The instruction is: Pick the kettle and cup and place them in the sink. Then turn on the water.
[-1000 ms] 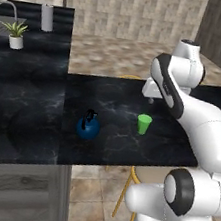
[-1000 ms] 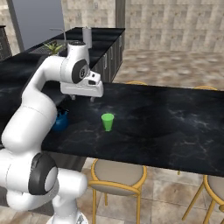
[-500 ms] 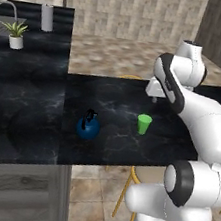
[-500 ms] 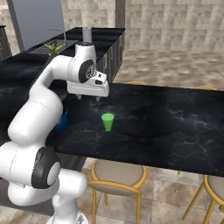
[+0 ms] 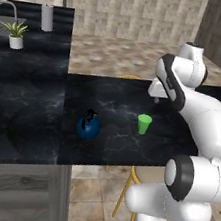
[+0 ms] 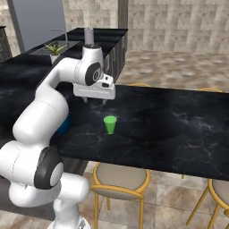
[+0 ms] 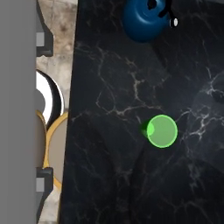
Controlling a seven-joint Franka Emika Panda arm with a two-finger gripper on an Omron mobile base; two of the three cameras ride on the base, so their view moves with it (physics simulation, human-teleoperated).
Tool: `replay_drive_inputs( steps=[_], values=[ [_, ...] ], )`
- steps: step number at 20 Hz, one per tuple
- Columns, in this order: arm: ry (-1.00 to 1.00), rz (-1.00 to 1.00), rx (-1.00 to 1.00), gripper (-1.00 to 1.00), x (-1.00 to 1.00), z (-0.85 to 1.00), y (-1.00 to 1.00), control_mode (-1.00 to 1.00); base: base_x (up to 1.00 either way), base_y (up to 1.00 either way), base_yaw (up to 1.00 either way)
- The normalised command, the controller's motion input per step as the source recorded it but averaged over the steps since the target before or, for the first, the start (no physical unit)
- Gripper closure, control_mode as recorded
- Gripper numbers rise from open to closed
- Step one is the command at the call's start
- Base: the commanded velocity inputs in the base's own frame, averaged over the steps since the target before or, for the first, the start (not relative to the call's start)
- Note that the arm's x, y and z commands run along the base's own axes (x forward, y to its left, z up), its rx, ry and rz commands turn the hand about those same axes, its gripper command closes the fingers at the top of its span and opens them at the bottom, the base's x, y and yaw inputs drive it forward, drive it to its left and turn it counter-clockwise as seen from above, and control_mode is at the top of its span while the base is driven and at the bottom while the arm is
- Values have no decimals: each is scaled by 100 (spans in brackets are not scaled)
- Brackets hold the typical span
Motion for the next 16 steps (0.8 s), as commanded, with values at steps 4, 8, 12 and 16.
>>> replay_drive_inputs(
  steps=[4,8,12,16],
  values=[
    [0,0,0,-100,10,-11,-12,-100,0,0,0],
    [0,0,0,-100,14,-14,-7,-100,0,0,0],
    [0,0,0,-100,11,-12,-9,-100,0,0,0],
    [0,0,0,-100,11,-16,-4,-100,0,0,0]
  ],
)
